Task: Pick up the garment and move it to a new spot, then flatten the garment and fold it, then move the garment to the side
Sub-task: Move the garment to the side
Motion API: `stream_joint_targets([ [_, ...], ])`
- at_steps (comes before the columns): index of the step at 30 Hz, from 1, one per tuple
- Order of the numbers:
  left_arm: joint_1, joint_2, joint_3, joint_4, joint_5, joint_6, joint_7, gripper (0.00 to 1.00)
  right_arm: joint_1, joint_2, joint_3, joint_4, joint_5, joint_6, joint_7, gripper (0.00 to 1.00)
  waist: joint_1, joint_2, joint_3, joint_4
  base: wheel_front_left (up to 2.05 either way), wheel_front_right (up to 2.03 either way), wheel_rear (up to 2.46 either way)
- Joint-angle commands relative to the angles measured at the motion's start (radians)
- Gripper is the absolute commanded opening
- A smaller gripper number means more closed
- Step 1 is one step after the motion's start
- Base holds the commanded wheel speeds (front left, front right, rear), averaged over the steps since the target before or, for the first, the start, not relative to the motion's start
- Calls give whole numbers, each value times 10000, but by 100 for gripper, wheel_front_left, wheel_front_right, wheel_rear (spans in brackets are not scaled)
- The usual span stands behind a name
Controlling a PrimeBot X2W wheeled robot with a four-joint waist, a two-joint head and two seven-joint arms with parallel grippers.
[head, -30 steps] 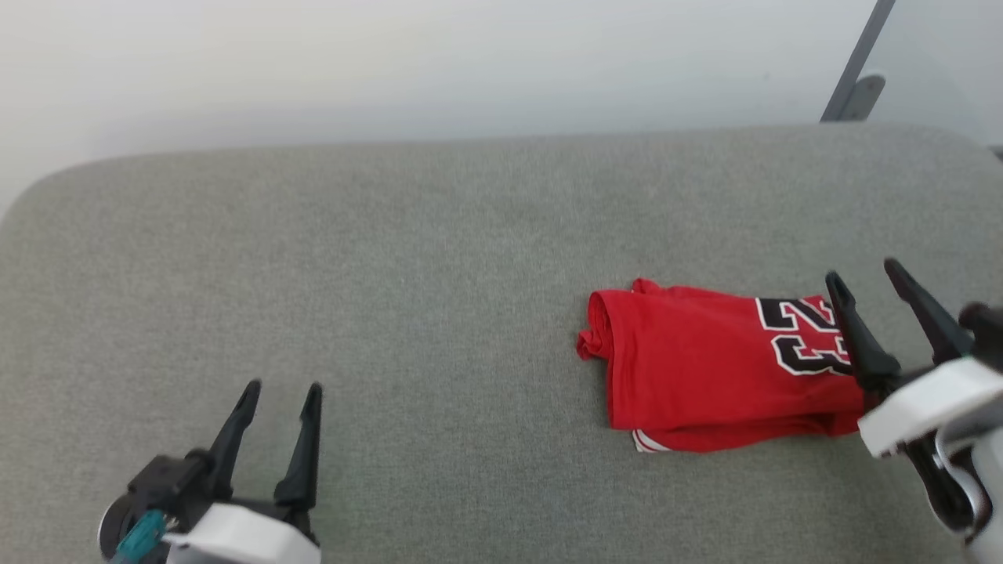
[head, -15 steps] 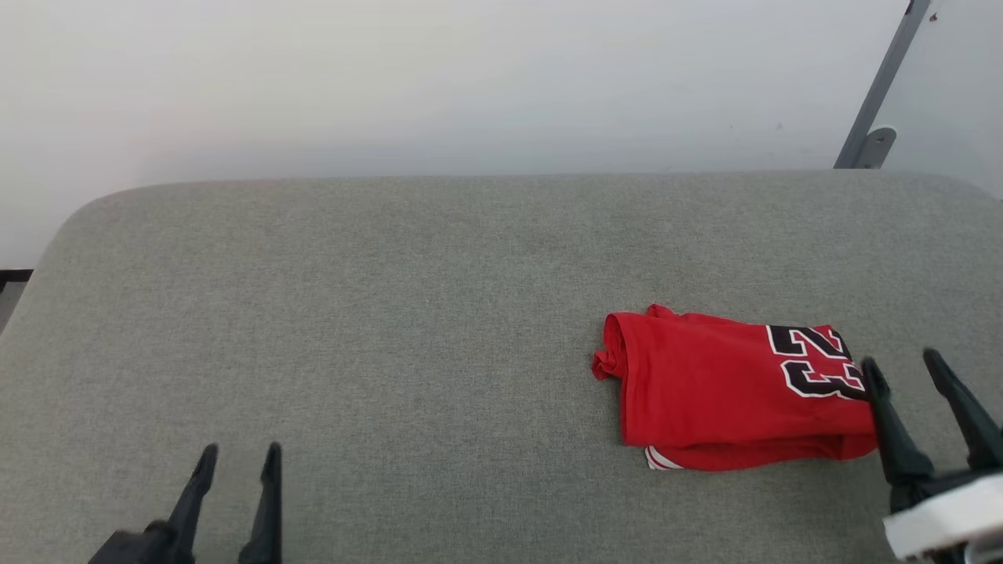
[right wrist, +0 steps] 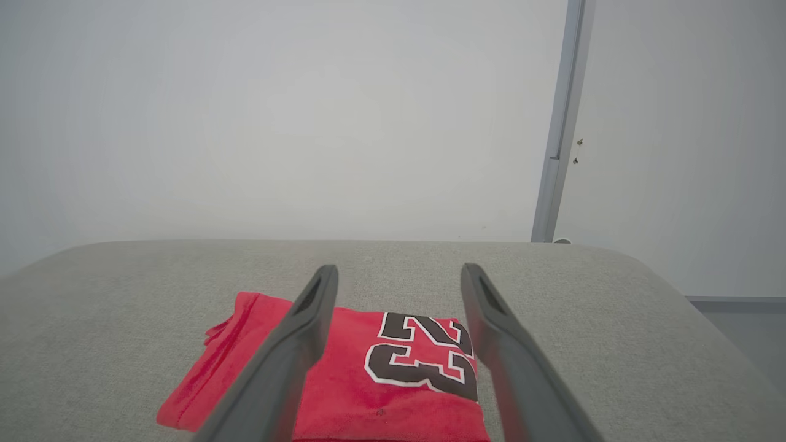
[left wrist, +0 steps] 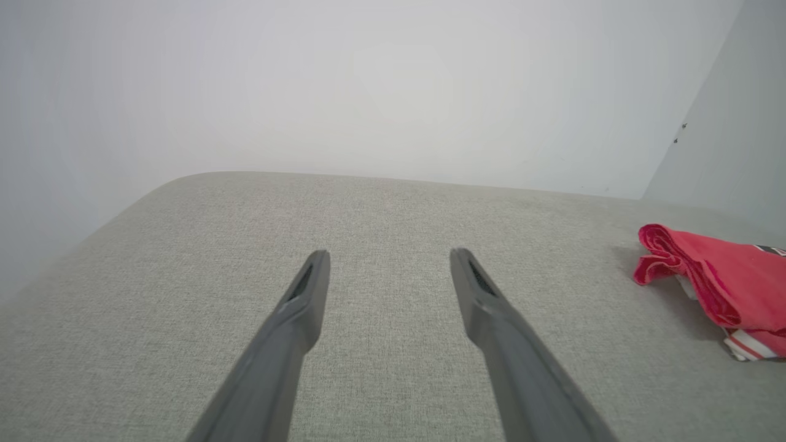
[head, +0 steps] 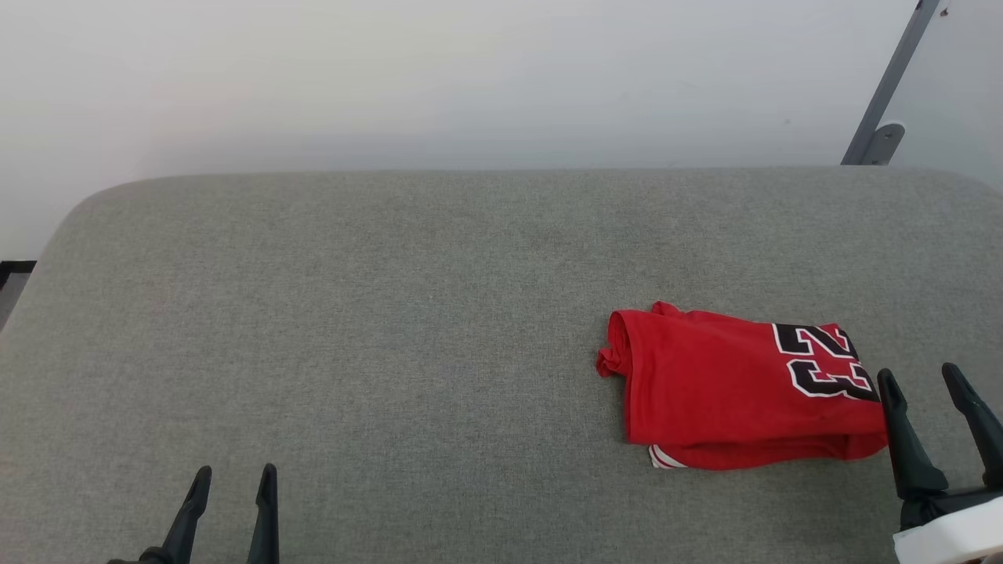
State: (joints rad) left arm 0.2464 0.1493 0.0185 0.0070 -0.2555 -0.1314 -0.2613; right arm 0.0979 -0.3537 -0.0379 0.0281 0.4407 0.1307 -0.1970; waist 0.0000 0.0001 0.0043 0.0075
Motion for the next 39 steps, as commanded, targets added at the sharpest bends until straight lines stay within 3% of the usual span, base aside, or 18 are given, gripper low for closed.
stream_joint_targets([
  [1, -105, -40, 8, -53, 28, 22, -49, 100, 124, 41, -16, -74, -47, 0, 76, 100, 0, -1, 10, 1, 0, 0, 0],
  [7, -334, -73, -60, -121, 98, 22, -49, 100, -152, -158, 76, -104, -58, 0, 476, 100, 0, -1, 302, 39, 0, 0, 0],
  [12, -967, -53, -205, -131, 140, 22, -47, 100, -1076, -966, 224, -104, -93, 0, 1731, 100, 0, -1, 954, 10, 0, 0, 0],
  [17, -1893, 58, -476, -203, 110, 22, -49, 100, -2357, -2314, 897, -45, 490, -3, 4108, 100, 0, -1, 2037, -126, 0, 0, 0],
  [18, -2279, 131, -614, -167, 156, 22, -47, 100, -2861, -2772, 1180, -37, 967, -2, 5127, 100, 0, -1, 2476, -192, 0, 0, 0],
  [23, -3210, 249, -867, -34, 157, 22, -49, 100, -3636, -3569, 1313, 177, 2120, -2, 7607, 100, 0, -1, 3340, -205, 0, 0, 0],
  [30, -4178, 375, -1284, 58, 116, 22, -47, 100, -3945, -3667, 1553, 280, 3151, -2, 10045, 100, 0, -1, 4197, -75, 0, 0, 0],
  [34, -4656, 491, -1503, 109, 99, 22, -47, 100, -3997, -3412, 1767, 378, 3251, 0, 10565, 100, 0, -1, 4575, 29, 0, 0, 0],
  [39, -4950, 605, -1608, 170, 75, 22, -49, 100, -4074, -3092, 2032, 540, 3168, 0, 10454, 100, 0, -1, 4818, 66, 0, 0, 0],
])
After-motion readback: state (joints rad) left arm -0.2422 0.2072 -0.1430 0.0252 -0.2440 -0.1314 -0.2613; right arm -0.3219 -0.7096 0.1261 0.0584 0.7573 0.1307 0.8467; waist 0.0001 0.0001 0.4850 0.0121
